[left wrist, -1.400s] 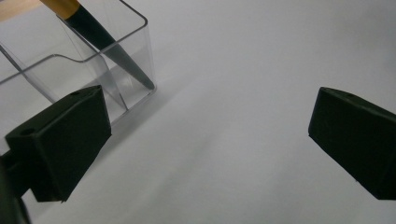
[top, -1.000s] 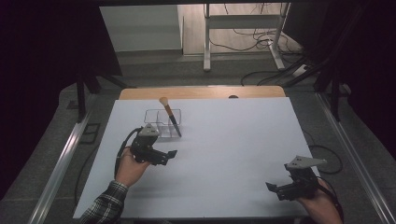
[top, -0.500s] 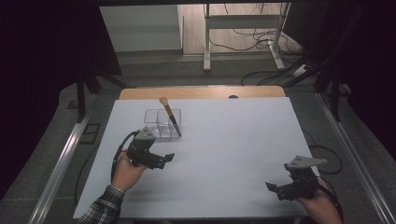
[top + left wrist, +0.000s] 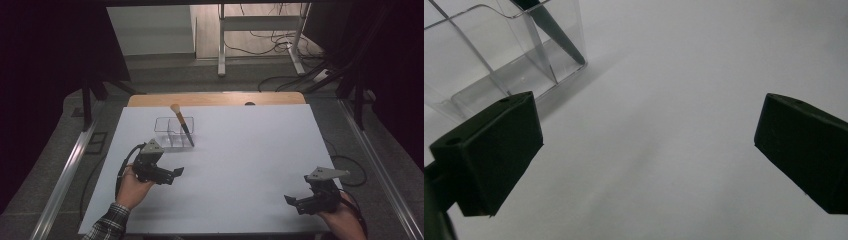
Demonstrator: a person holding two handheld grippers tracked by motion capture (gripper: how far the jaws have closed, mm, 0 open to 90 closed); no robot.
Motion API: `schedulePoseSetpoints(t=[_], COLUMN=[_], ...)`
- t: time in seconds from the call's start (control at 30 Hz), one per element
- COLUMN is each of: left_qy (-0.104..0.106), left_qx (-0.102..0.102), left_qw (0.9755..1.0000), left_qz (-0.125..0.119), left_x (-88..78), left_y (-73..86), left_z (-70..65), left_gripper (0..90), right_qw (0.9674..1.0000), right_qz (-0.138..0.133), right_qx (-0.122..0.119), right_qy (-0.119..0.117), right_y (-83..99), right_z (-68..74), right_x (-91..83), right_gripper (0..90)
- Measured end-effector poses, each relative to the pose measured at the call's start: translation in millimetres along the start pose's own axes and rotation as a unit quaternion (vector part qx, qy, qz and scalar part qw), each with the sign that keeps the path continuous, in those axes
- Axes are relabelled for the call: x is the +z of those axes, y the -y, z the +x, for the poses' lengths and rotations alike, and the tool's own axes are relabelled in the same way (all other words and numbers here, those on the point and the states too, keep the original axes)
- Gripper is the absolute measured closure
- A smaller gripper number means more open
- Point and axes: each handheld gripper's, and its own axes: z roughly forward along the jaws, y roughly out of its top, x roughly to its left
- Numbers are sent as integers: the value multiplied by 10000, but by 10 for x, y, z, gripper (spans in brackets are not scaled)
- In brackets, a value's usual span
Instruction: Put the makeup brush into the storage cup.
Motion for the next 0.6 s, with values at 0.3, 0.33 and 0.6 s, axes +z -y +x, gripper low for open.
schedulePoseSetpoints(t=[0.3, 0.33, 0.6], left_qy=[-2, -13, -20], left_qx=[-37, -45, -106], left_qw=[10000, 10000, 9999], left_qz=[6, 11, -28], left_x=[-55, -67, -123], left_y=[78, 86, 155], left_z=[-28, -30, -22], left_gripper=[0, 0, 0], right_qw=[10000, 10000, 10000], right_qz=[-10, -11, -13], right_qx=[-1, -2, -7], right_qy=[2, -5, -10], right_y=[-3, -3, -6], right_z=[4, 3, 4], right_x=[-2, -3, -3], right_gripper=[0, 0, 0])
